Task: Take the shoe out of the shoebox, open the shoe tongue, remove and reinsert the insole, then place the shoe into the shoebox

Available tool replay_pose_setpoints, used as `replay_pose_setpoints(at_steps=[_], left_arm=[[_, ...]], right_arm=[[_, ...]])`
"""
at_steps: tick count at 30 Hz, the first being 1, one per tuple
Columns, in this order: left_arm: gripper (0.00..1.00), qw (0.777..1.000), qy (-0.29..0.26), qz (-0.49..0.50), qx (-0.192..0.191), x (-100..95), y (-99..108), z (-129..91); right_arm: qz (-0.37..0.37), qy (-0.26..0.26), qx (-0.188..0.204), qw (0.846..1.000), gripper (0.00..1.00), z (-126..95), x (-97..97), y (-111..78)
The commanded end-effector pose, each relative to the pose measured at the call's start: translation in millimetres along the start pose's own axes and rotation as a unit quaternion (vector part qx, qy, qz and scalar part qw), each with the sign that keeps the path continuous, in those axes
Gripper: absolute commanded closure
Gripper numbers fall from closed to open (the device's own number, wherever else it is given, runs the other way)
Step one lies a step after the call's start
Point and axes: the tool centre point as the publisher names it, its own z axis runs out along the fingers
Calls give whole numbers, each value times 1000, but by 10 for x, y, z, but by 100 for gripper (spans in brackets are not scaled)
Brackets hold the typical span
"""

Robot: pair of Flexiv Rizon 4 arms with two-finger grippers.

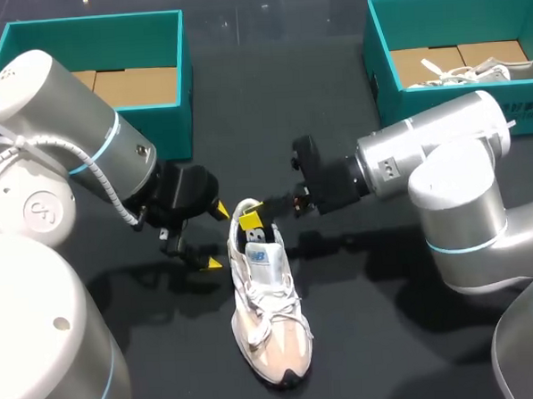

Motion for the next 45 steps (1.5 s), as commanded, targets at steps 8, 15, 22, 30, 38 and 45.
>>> replay_pose_setpoints(at_steps=[8,15,22,30,38,45], left_arm=[[0,1000,15,21,-4,2,-11,-218],[0,999,28,36,-8,-46,22,-392],[0,997,45,58,-34,-102,104,-552],[0,994,61,72,-61,-191,250,-739],[0,990,82,82,-82,-346,433,-1015],[0,987,91,94,-94,-525,567,-1281]], right_arm=[[4,-32,31,999,51,-258,34,130],[17,-46,48,998,51,-426,-53,191],[55,-48,102,992,51,-643,-137,319],[111,-54,153,980,52,-865,-209,430],[175,-102,210,956,55,-1003,-141,519],[214,-179,223,934,100,-1097,-7,608]])
